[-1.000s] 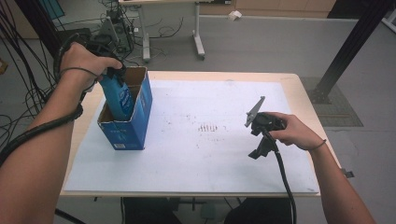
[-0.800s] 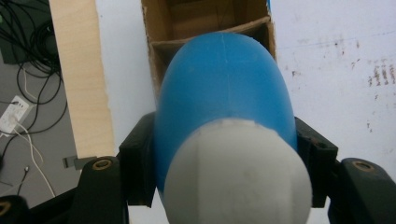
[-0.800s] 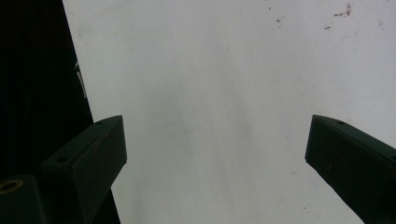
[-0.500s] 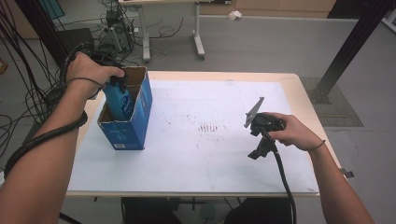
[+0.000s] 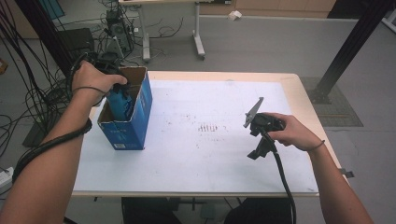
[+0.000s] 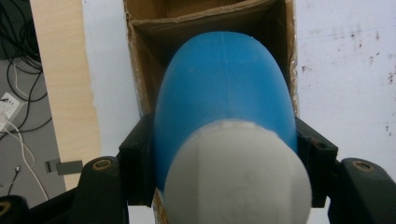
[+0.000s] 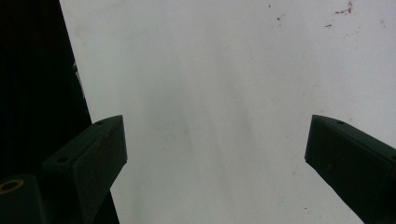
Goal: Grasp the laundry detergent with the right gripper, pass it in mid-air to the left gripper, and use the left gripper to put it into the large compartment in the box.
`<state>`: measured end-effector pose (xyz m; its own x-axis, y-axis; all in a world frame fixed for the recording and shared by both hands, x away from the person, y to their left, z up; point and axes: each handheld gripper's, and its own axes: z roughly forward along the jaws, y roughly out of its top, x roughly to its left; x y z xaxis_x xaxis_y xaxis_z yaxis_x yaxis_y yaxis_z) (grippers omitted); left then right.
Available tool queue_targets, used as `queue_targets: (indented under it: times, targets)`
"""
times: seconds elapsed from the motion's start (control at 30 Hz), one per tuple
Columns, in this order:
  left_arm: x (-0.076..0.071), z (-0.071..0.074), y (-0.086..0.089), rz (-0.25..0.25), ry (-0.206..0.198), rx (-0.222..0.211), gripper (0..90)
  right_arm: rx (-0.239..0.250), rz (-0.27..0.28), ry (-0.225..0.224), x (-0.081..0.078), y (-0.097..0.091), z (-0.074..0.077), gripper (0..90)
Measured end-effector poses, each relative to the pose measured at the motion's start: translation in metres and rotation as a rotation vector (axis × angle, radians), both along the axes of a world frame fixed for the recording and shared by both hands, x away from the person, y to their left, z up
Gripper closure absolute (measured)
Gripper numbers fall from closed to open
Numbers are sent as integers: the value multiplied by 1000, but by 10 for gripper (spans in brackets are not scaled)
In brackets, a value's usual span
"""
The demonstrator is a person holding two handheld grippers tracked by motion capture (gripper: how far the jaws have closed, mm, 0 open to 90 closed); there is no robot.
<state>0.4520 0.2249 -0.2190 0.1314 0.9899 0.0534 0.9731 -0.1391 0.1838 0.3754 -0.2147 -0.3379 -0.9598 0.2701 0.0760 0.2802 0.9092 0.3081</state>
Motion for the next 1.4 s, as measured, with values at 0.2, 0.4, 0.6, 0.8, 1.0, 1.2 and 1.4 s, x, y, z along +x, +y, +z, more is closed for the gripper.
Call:
queue_targets:
  times: [0.2,0.4,0.6,0.8,1.0,1.2,1.4]
  targets:
    - [1,-10,-1,6,3,1,378,0,-7,5,0,-1,-1,50]
    - [1,-17,-2,7,9,5,378,-5,-7,4,-1,-1,0,51]
    - [2,-25,-2,10,13,1,378,0,-7,3,-1,-2,-1,51]
    - [2,-32,0,15,21,2,377,-5,-18,9,-1,-3,0,51]
    - [2,-38,1,16,29,-4,377,-2,-18,14,-1,-3,-1,51]
    - [2,-43,1,16,32,-1,377,-4,-16,14,0,-1,-2,50]
    - [2,-47,1,15,39,0,377,-7,-14,20,0,0,-3,51]
